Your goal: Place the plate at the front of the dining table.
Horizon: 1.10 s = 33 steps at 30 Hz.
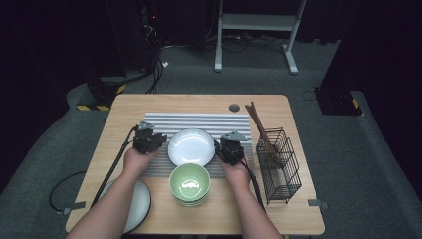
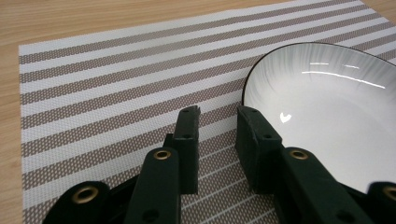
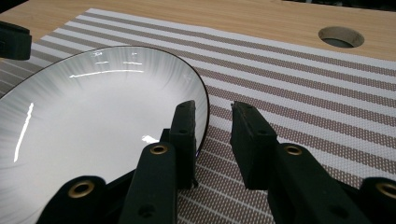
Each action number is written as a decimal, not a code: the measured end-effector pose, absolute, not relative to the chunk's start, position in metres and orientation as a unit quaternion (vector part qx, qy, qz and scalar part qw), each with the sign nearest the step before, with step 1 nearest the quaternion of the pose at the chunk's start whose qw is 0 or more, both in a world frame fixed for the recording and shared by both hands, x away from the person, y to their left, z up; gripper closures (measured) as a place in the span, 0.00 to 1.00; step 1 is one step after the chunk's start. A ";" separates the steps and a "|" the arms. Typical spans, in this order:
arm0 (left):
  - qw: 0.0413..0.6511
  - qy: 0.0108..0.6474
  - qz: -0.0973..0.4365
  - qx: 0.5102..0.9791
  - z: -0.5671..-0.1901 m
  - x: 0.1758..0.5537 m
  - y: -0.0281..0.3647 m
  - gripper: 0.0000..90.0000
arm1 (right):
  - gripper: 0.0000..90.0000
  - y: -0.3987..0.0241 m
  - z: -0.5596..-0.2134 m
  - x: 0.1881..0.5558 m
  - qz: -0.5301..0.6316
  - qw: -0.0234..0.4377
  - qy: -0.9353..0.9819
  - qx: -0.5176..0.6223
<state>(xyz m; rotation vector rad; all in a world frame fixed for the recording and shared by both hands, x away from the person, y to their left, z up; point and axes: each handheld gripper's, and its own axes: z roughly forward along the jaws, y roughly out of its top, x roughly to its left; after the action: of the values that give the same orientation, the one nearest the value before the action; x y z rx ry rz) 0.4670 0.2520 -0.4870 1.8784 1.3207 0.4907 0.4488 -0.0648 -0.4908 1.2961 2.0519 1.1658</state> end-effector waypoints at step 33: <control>0.345 0.492 0.198 0.774 -0.478 0.426 0.249 0.50 | 0.68 -0.090 -0.498 0.364 0.421 0.260 0.751 0.436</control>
<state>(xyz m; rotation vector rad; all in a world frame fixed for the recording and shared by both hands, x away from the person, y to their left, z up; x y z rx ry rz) 0.4260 0.2490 -0.4777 2.0095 1.2784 0.5150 0.3644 -0.0898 -0.4976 1.1804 2.0348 1.1414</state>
